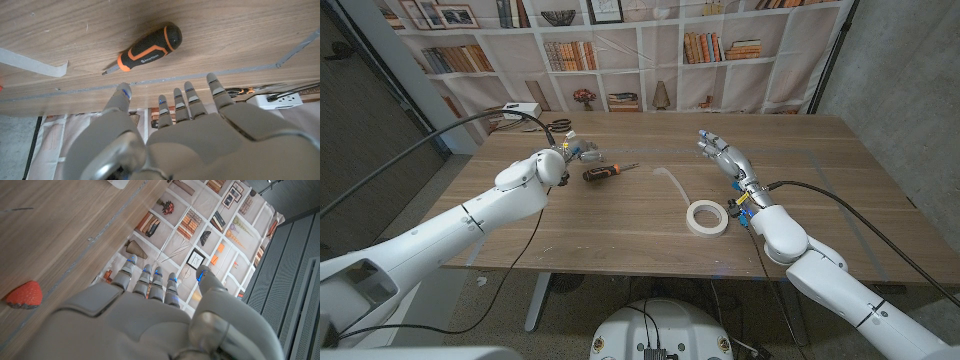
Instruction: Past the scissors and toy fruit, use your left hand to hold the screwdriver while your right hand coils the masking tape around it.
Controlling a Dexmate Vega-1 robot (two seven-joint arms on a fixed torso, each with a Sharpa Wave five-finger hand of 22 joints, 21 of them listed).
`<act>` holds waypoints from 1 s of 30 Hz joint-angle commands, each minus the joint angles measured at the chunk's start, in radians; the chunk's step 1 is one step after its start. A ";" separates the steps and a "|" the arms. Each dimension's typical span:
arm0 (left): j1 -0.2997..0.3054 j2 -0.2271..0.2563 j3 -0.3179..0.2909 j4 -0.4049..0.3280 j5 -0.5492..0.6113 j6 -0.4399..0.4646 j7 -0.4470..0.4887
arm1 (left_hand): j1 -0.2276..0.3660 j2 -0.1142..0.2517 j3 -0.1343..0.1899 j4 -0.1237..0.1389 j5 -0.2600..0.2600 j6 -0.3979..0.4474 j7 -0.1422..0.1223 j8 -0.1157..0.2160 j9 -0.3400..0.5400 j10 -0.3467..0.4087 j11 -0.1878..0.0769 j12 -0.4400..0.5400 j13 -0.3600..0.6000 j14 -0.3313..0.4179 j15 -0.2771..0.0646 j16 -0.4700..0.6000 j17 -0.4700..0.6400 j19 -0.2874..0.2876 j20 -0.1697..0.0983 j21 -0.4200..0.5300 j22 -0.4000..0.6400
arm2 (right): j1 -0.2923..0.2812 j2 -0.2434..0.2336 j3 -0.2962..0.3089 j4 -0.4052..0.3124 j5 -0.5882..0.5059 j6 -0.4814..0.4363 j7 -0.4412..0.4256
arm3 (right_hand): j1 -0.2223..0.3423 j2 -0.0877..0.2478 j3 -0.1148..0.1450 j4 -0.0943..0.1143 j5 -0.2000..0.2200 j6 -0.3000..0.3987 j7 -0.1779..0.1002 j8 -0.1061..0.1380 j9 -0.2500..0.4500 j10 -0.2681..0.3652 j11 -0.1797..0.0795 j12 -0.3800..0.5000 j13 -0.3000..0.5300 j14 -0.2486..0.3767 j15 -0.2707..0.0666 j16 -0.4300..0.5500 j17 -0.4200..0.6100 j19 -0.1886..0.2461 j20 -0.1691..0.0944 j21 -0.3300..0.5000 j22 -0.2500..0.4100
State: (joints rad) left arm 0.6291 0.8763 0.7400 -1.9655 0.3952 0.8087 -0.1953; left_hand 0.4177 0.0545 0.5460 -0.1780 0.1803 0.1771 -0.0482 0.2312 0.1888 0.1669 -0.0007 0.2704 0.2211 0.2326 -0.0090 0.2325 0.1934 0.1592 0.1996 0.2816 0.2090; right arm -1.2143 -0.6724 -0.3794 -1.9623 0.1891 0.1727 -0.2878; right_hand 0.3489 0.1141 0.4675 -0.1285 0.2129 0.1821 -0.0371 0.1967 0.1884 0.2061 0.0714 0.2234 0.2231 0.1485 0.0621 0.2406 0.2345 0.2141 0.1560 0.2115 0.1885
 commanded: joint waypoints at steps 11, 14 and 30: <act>-0.186 -0.092 0.230 0.090 0.328 0.114 -0.288 | 0.144 -0.009 0.018 -0.005 -0.006 0.061 -0.005 0.011 0.006 0.046 -0.026 0.011 0.011 0.040 -0.026 0.007 0.003 0.051 -0.013 0.024 0.000 | -0.062 -0.002 0.047 -0.008 -0.005 0.038 0.010 | -0.001 0.003 0.001 -0.007 -0.002 0.014 -0.001 0.010 0.002 0.013 0.005 0.004 0.002 0.009 0.001 0.005 0.003 0.008 0.001 0.007 0.002; -0.206 -0.109 0.254 0.117 0.370 0.115 -0.329 | 0.157 -0.015 0.011 -0.001 -0.008 0.078 0.000 0.014 0.007 0.061 -0.029 0.015 0.011 0.057 -0.035 0.013 0.004 0.056 -0.018 0.025 -0.001 | -0.063 0.001 0.049 -0.009 -0.001 0.030 0.011 | -0.002 0.003 0.000 -0.007 -0.002 0.014 -0.001 0.010 0.002 0.014 0.005 0.004 0.002 0.008 0.003 0.004 0.003 0.007 0.001 0.007 0.002; -0.272 -0.191 0.323 0.241 0.607 0.101 -0.561 | 0.193 -0.017 -0.004 0.004 -0.007 0.095 -0.001 0.011 0.007 0.081 -0.033 0.018 0.014 0.059 -0.039 0.014 0.010 0.062 -0.033 0.027 0.000 | -0.047 0.020 0.047 0.009 -0.001 0.017 0.014 | -0.003 0.004 -0.002 -0.007 -0.003 0.016 -0.001 0.009 0.002 0.016 0.006 0.004 0.002 0.009 0.004 0.005 0.003 0.008 0.000 0.008 0.002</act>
State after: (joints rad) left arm 0.3942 0.7359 1.0250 -1.7973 0.8394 0.9213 -0.6035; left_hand 0.5939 0.0386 0.5481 -0.1720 0.1735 0.2643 -0.0500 0.2381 0.1933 0.2412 -0.0346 0.2849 0.2305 0.2827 -0.0410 0.2372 0.1980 0.2145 0.1693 0.3047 0.2093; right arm -1.2712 -0.6655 -0.3327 -1.9681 0.1875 0.1992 -0.2759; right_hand 0.3460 0.1168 0.4635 -0.1326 0.2129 0.1914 -0.0357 0.1967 0.1882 0.2131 0.0783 0.2234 0.2232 0.1500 0.0605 0.2405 0.2344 0.2140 0.1559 0.2115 0.1884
